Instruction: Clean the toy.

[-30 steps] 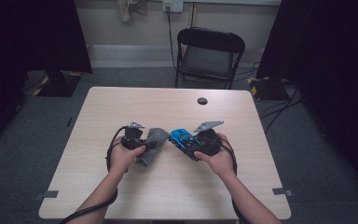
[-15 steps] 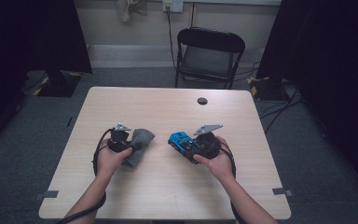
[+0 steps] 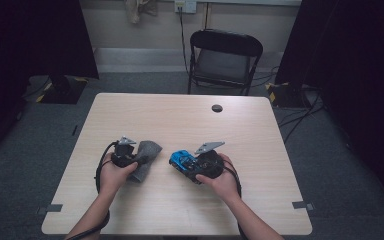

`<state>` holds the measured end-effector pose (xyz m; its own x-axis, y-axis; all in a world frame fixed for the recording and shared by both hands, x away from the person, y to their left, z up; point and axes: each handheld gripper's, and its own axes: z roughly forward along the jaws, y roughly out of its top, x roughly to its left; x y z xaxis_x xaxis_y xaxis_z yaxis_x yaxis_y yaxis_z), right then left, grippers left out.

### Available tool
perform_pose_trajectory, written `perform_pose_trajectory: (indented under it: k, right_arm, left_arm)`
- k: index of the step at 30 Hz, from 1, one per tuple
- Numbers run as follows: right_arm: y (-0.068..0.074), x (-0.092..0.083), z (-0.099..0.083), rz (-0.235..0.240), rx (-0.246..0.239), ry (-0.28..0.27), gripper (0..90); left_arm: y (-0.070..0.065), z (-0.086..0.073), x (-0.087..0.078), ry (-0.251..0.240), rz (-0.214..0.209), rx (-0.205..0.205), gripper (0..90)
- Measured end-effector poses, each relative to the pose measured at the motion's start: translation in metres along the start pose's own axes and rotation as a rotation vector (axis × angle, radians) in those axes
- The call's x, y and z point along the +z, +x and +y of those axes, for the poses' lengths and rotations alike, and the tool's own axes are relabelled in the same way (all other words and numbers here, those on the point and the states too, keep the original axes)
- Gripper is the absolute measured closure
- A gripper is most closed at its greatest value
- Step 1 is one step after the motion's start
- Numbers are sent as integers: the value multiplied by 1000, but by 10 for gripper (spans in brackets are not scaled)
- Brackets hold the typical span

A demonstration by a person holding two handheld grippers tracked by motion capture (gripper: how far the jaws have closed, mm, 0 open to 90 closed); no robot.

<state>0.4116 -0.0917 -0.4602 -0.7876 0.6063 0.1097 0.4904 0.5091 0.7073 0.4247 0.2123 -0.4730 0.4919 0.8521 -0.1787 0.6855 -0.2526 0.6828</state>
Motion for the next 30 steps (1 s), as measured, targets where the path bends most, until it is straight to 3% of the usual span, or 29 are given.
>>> perform_pose_trajectory:
  k: [12, 30]
  right_arm:
    - [9, 18, -10, 6, -21, 22, 284]
    - [10, 26, -14, 6, -30, 27, 283]
  left_arm:
    - [-1, -2, 2, -9, 2, 3, 721]
    - [-4, -3, 4, -8, 5, 26, 719]
